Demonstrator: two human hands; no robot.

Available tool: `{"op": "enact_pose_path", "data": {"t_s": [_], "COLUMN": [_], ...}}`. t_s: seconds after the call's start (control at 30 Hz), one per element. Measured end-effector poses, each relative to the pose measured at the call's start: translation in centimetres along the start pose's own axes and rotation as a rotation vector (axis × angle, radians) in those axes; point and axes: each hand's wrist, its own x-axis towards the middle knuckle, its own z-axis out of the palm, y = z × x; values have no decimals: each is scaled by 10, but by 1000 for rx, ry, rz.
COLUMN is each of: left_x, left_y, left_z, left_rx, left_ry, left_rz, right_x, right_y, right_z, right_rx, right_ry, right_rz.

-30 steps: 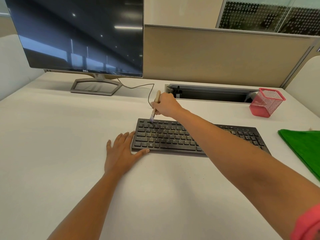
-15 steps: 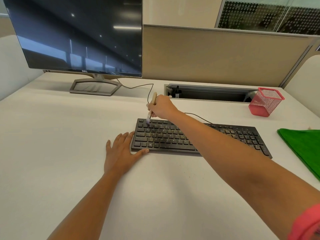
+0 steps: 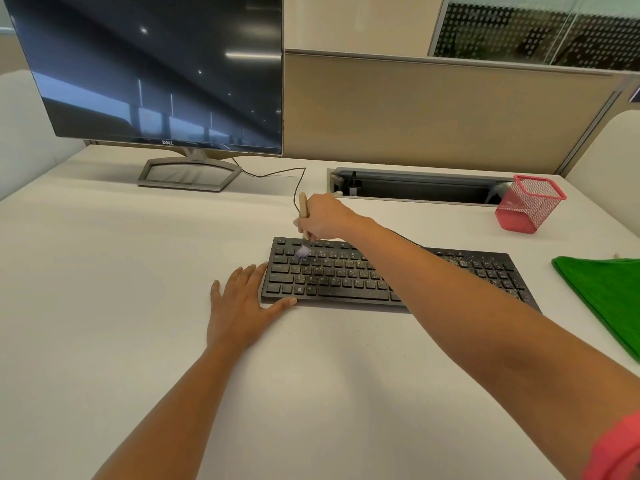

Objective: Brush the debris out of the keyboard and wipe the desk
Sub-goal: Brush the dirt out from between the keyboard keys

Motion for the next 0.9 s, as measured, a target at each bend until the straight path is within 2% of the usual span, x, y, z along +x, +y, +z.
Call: {"op": "enact_pose_path", "data": {"t_s": [0.13,0.33,0.43,0.6,0.8,0.9], "left_x": [-1,-1,-1,-2,0,-1], "left_y": [0,1,1,2,1,1], "left_z": [-1,-2,-2,-3,-2,-2], "left_rx": [-5,-13,-17,-4,-3,-14], "left_ry": [0,3,1,-20,-9,-5], "left_rz": [3,5,5,-9,-5,2], "right_x": [-1,5,2,-2,4,3], "right_y": [4,2,1,-3,3,5], "right_z": [-5,-3,4,2,-2,3], "right_rx": [-109,176,189,153,246,247], "right_ry": [67,212,175,-14,212,156], "right_rz": [51,87,123,183,146,126]}}
